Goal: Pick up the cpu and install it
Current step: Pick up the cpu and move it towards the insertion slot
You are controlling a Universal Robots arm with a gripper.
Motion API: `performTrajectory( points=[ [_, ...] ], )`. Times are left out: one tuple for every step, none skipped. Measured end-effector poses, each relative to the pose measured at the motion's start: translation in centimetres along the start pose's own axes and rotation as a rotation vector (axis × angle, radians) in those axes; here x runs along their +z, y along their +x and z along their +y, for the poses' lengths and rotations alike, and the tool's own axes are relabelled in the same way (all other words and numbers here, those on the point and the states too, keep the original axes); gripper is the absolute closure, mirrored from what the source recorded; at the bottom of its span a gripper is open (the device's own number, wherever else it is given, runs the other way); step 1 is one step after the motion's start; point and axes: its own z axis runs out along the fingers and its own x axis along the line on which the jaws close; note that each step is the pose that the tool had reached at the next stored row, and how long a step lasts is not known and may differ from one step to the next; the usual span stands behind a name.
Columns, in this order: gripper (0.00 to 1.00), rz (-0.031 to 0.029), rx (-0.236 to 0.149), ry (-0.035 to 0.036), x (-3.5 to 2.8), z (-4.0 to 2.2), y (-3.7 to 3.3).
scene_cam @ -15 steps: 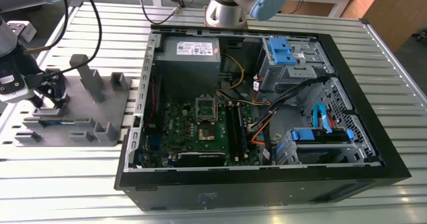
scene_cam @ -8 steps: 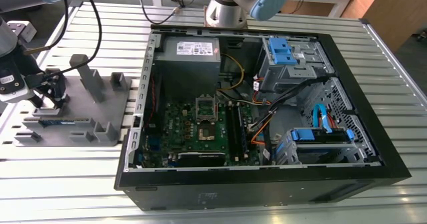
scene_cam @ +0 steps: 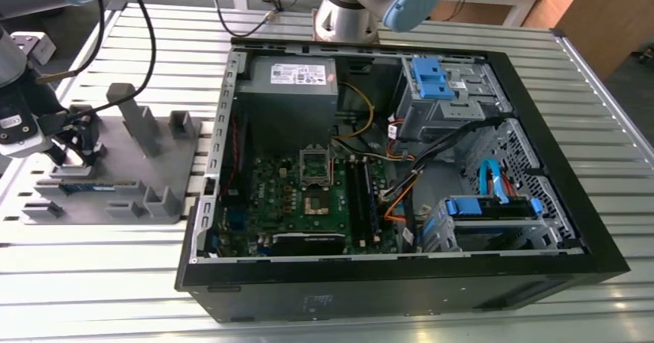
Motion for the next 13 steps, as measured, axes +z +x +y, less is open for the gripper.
performTrajectory(
  points=[
    [0.53, 0.0001, 0.0, 0.0, 0.0, 0.0, 0.0],
    [0.53, 0.0, 0.0, -0.0001, 0.0, 0.0, 0.0],
    [0.53, 0.0, 0.0, -0.0001, 0.0, 0.0, 0.0],
    [0.53, 0.0, 0.0, -0.0001, 0.0, 0.0, 0.0],
    [0.53, 0.0, 0.0, -0.0001, 0.0, 0.0, 0.0],
    [0.53, -0.0001, 0.0, -0.0002, -0.01, 0.0, 0.0],
    [0.53, -0.0001, 0.0, -0.0002, -0.05, 0.0, 0.0],
    [0.53, 0.0001, 0.0, -0.0001, -0.12, 0.0, 0.0],
    [0.53, 0.0002, 0.0, -0.0001, -0.22, 0.0, 0.0],
    [0.53, 0.0, 0.0, -0.0001, -0.3, 0.0, 0.0],
    [0.53, -0.0001, 0.0, -0.0002, -0.34, 0.01, -0.01],
    [0.53, -0.0003, 0.0, -0.0003, -0.33, 0.01, -0.01],
    [0.53, -0.0004, 0.0, -0.0004, -0.33, 0.01, -0.01]
  ],
)
